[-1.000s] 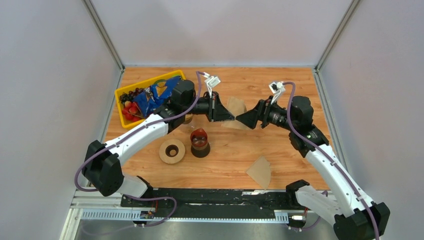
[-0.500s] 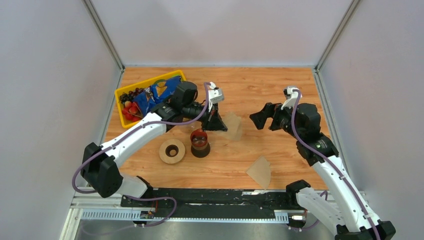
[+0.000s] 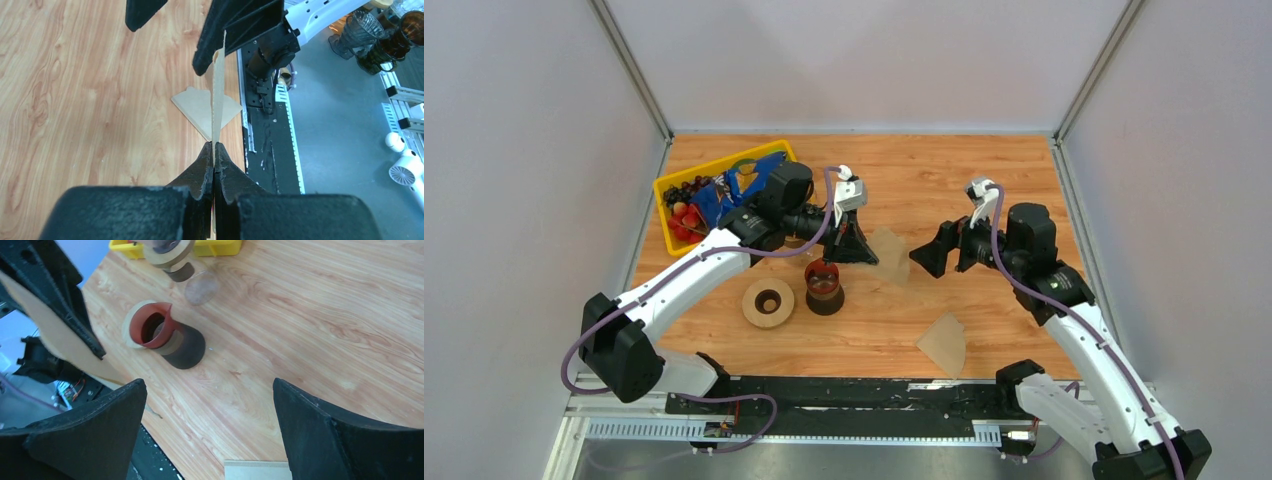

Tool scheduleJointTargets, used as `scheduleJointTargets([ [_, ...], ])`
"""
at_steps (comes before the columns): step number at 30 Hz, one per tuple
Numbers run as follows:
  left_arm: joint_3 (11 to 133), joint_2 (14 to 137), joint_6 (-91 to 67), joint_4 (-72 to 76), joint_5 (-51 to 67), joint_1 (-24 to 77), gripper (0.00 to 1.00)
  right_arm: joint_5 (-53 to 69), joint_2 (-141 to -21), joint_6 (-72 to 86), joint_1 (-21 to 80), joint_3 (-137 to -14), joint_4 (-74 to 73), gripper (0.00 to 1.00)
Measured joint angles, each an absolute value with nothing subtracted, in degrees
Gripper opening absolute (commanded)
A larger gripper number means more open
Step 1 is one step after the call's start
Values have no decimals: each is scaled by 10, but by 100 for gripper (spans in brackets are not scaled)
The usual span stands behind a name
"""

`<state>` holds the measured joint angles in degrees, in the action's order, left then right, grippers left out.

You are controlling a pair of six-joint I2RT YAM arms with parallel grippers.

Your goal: Place the coffee filter in the dripper

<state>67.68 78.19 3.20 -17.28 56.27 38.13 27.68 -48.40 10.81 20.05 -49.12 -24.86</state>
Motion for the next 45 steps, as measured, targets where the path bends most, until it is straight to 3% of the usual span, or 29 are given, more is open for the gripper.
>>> scheduleJointTargets([
  [22,677,783,27,-169,554,381,0,387,-456,89,201,-486,-245,100],
  [35,677,788,27,-169,554,382,0,300,-456,109,201,-493,-226,100],
  [45,677,788,27,-170,554,382,0,303,-462,130,201,-503,-186,100],
])
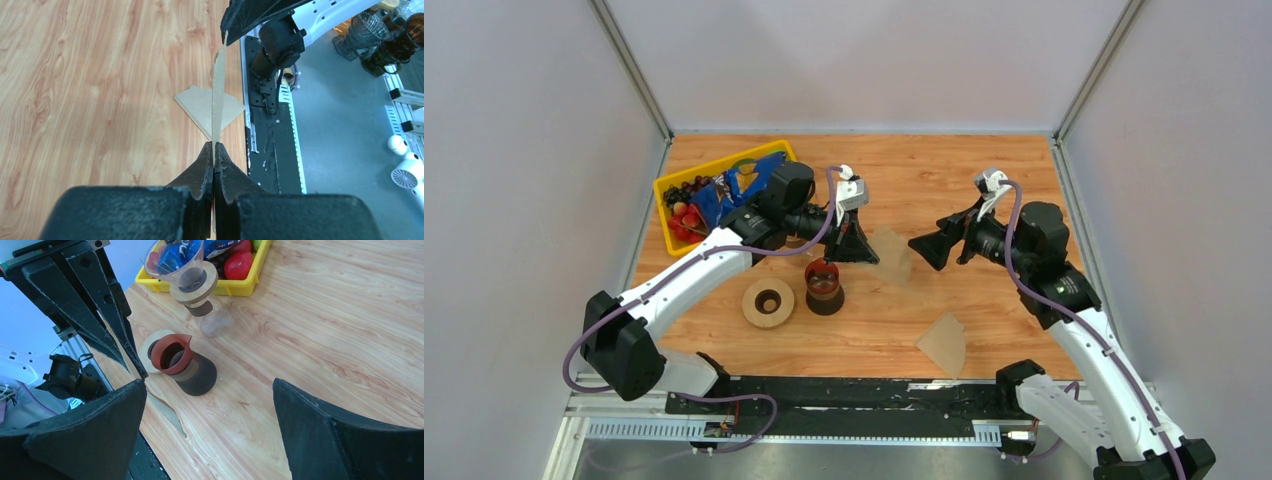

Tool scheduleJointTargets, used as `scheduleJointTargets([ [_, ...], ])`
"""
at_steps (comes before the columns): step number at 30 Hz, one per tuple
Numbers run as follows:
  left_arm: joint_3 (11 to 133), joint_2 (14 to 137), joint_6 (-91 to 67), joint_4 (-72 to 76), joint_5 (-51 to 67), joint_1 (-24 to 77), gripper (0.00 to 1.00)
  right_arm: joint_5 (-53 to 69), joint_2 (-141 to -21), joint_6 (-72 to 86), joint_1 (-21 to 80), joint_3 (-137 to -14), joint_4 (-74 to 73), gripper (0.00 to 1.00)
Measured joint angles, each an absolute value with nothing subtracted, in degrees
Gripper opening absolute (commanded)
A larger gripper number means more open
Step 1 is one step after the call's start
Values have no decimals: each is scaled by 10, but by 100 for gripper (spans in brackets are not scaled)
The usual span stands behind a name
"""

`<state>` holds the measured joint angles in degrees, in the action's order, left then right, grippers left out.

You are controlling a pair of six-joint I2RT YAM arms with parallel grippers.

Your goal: Place the coffee filter in the dripper

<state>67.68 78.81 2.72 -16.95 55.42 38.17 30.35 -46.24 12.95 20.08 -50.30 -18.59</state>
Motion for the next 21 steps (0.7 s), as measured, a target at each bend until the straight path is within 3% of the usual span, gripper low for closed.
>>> scheduleJointTargets([
  [21,677,788,26,-170,554,383,0,346,-492,150,201,-508,-166,100],
])
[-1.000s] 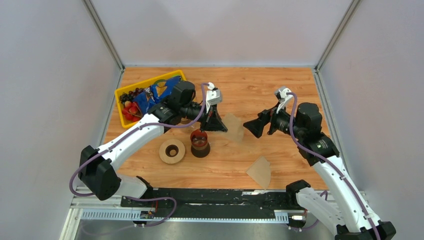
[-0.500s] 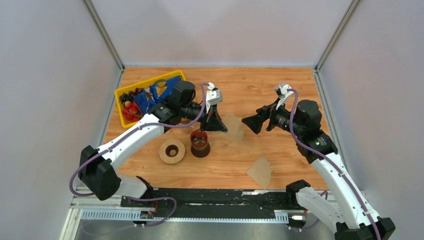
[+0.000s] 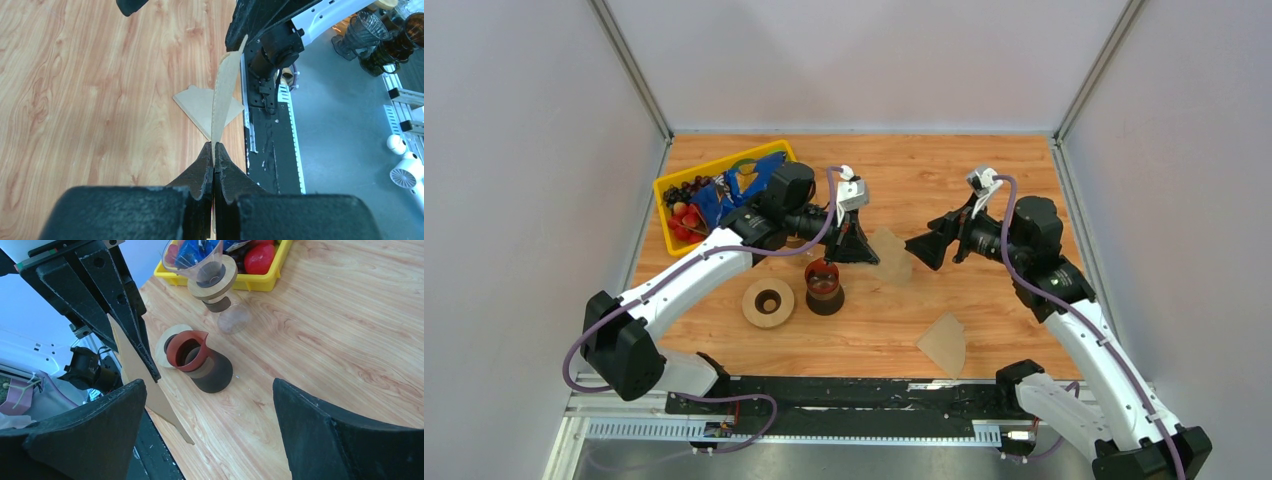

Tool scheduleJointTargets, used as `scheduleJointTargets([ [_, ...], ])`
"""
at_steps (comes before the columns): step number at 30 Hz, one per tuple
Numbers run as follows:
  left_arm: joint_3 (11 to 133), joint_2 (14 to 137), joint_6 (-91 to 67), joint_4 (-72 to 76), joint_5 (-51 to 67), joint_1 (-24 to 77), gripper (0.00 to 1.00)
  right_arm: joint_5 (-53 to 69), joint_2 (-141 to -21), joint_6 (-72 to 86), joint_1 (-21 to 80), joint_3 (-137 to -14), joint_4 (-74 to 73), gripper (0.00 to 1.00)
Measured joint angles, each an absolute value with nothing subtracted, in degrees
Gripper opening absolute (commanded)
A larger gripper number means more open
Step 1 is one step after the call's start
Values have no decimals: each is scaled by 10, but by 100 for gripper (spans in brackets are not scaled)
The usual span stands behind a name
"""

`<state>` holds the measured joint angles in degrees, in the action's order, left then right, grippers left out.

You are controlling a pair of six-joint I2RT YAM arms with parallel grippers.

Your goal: Place the coffee filter in the dripper

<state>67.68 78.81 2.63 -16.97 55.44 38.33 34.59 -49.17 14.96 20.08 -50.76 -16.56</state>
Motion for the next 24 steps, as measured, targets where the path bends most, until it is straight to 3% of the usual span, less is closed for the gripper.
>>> scheduleJointTargets([
  [24,677,798,13,-169,556,386,0,390,-527,150,232,-505,-155,99],
])
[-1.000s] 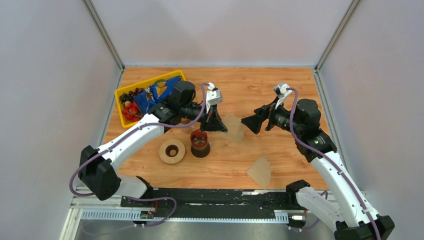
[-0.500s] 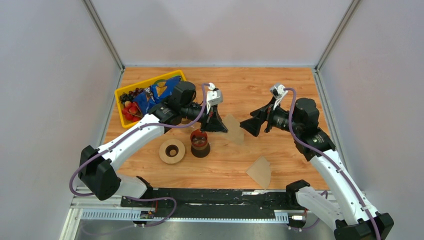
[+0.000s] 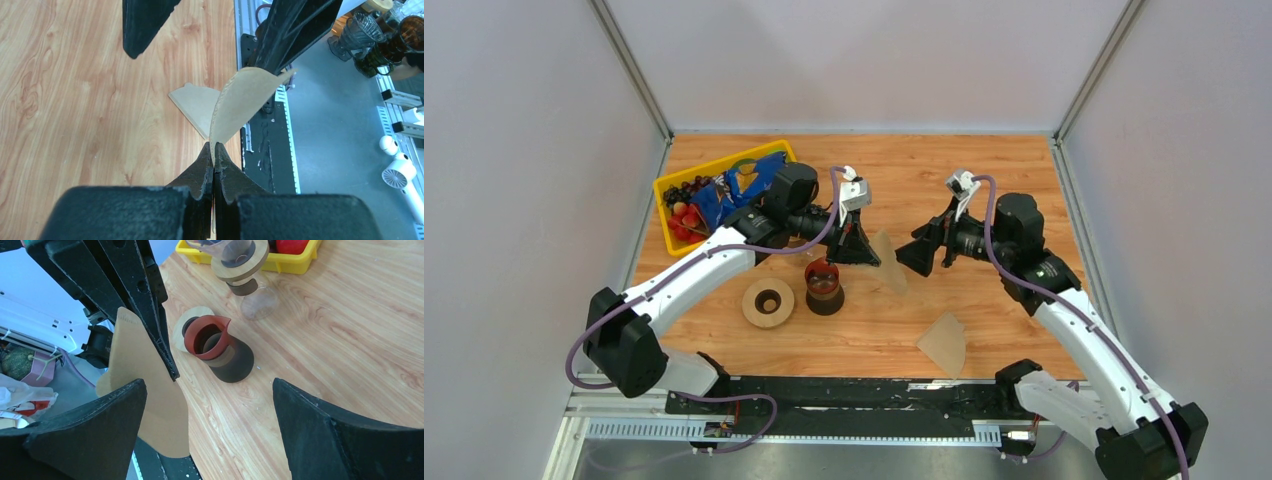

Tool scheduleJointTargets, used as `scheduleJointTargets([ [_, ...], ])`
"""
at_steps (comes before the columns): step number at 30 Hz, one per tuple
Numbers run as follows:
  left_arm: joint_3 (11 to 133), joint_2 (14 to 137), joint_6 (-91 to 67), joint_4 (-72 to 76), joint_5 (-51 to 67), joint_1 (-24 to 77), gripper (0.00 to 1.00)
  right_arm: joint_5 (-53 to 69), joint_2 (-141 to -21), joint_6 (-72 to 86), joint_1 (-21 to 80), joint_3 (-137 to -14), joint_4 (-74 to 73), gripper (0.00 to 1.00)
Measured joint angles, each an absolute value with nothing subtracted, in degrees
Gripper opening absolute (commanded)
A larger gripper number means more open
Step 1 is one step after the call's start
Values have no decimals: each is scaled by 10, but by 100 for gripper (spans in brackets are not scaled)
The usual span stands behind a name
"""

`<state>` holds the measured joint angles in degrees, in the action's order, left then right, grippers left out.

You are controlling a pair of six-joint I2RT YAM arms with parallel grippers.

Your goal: Place the coffee filter in the dripper

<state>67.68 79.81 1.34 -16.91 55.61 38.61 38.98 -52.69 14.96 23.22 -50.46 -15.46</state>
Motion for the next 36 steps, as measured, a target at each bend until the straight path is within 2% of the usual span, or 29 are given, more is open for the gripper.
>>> scheduleJointTargets([
  [14,677,798,5,-156,559,386,0,361,-561,148,309,-505,-146,96],
  [19,677,798,-2,-149,558,386,0,343,-575,145,336,-505,-145,89],
  [28,677,798,-8,-143,558,386,0,330,-575,142,337,-505,-141,41],
  [34,672,798,-7,-141,545,385,0,329,-571,150,344,-505,-139,14],
  [36,671,798,-8,-139,542,385,0,328,-569,150,345,-505,-139,12],
])
